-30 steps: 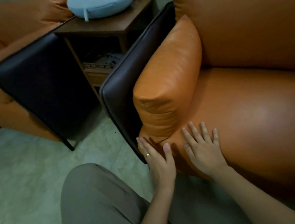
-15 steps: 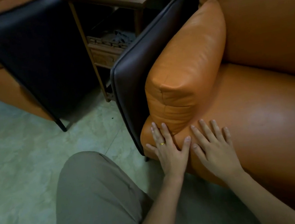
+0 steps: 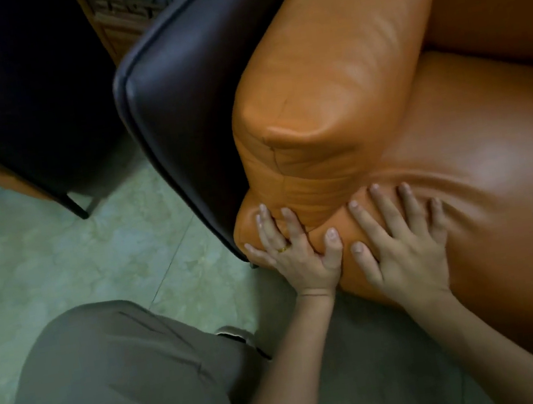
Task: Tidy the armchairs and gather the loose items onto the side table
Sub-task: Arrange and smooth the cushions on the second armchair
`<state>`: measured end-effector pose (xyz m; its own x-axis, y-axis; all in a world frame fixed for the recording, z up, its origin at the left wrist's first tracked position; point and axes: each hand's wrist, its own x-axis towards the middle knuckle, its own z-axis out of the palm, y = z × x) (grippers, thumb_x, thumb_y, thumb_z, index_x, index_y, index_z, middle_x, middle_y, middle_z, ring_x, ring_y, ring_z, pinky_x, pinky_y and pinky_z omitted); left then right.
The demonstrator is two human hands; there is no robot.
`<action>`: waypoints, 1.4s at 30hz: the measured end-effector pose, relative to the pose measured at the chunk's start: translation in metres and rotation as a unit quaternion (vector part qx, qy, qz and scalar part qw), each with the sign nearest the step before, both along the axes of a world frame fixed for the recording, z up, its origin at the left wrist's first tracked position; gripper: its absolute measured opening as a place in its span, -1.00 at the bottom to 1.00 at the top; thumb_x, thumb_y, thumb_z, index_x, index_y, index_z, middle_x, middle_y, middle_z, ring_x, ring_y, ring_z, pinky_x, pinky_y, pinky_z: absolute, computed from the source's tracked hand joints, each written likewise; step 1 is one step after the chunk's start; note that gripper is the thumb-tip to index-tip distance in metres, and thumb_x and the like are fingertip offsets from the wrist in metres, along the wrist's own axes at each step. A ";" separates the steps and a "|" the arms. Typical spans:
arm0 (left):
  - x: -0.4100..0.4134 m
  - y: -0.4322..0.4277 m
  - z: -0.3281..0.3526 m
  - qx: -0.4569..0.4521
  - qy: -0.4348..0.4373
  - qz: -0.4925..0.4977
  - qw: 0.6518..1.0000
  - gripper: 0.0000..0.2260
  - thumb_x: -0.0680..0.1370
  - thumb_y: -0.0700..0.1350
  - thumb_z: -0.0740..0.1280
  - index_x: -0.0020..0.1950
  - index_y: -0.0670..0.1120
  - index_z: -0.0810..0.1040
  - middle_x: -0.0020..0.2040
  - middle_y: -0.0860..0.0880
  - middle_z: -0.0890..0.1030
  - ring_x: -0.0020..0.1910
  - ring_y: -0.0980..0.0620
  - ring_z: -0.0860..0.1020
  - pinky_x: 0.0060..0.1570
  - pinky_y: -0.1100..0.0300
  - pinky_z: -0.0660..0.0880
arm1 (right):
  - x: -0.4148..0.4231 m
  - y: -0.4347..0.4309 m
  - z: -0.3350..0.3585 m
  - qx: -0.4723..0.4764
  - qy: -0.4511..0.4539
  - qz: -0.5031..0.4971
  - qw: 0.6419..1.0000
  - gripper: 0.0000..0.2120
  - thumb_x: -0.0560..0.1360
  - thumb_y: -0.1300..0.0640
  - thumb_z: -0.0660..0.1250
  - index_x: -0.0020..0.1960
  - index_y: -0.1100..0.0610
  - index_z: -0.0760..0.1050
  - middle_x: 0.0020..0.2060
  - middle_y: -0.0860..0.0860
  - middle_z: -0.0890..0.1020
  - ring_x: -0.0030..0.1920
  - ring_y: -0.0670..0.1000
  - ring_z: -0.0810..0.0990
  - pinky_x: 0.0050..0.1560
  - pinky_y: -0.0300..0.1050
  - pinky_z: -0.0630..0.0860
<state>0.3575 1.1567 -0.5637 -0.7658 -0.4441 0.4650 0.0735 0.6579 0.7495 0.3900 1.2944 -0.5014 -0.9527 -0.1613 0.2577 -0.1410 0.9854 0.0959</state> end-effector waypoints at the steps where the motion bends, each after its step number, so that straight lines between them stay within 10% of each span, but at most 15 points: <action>1: 0.003 -0.003 0.002 0.001 -0.012 -0.011 1.000 -0.36 0.59 0.32 -0.01 0.62 0.17 -0.11 0.56 -0.18 0.16 0.56 -0.21 0.15 0.44 -0.42 -0.09 | 0.003 -0.001 0.004 0.004 -0.009 -0.005 1.000 -0.43 0.58 -0.27 0.06 0.56 -0.15 0.22 0.56 0.06 0.29 0.57 0.26 0.17 0.49 0.39 0.04; 12: 0.076 0.020 0.082 0.178 -0.182 -0.133 0.958 -0.33 0.64 -0.11 0.23 0.62 0.14 -0.09 0.64 0.06 -0.17 0.60 0.07 -0.21 0.57 -0.14 -0.03 | 0.029 0.014 0.029 -0.111 -0.092 -0.043 0.989 -0.52 0.68 -0.16 -0.04 0.58 -0.15 0.19 0.59 -0.07 0.21 0.61 0.02 0.05 0.59 0.12 -0.09; 16: 0.103 0.036 0.110 0.274 -0.133 -0.175 0.936 -0.43 0.62 -0.18 0.22 0.57 0.17 0.16 0.60 0.13 0.14 0.60 0.10 0.03 0.56 -0.12 0.09 | 0.058 0.054 0.023 -0.132 -0.073 -0.093 0.984 -0.53 0.69 -0.11 -0.07 0.59 -0.14 0.17 0.60 -0.07 0.19 0.61 0.02 0.04 0.59 0.11 -0.06; 25: 0.049 0.031 0.072 -0.271 -0.151 -0.283 0.907 -0.52 0.63 0.21 0.11 0.55 0.13 0.29 0.60 0.02 0.20 0.61 -0.03 0.03 0.53 -0.19 -0.14 | 0.085 0.094 0.022 -0.122 -0.058 -0.239 0.961 -0.40 0.59 -0.34 -0.03 0.58 -0.17 0.17 0.61 -0.03 0.16 0.62 0.13 -0.02 0.52 0.36 -0.25; 34: 0.038 0.062 0.048 -0.183 -0.067 -0.130 0.972 -0.65 0.60 0.08 0.22 0.34 0.08 0.58 0.44 0.06 0.48 0.51 -0.03 0.32 0.51 -0.20 0.02 | 0.063 0.079 0.010 -0.135 0.001 -0.307 0.942 -0.43 0.58 -0.26 0.03 0.57 -0.19 0.19 0.60 0.06 0.17 0.60 0.28 -0.03 0.46 0.51 -0.14; 42: 0.020 0.075 0.032 -0.255 -0.070 -0.095 0.960 -0.49 0.60 0.27 0.02 0.46 0.14 0.44 0.55 0.02 0.32 0.55 -0.19 0.19 0.45 -0.28 -0.03 | 0.019 0.074 -0.006 -0.153 0.086 -0.355 0.918 -0.43 0.55 -0.24 0.05 0.55 -0.19 0.25 0.60 0.04 0.19 0.60 0.26 0.05 0.47 0.48 -0.12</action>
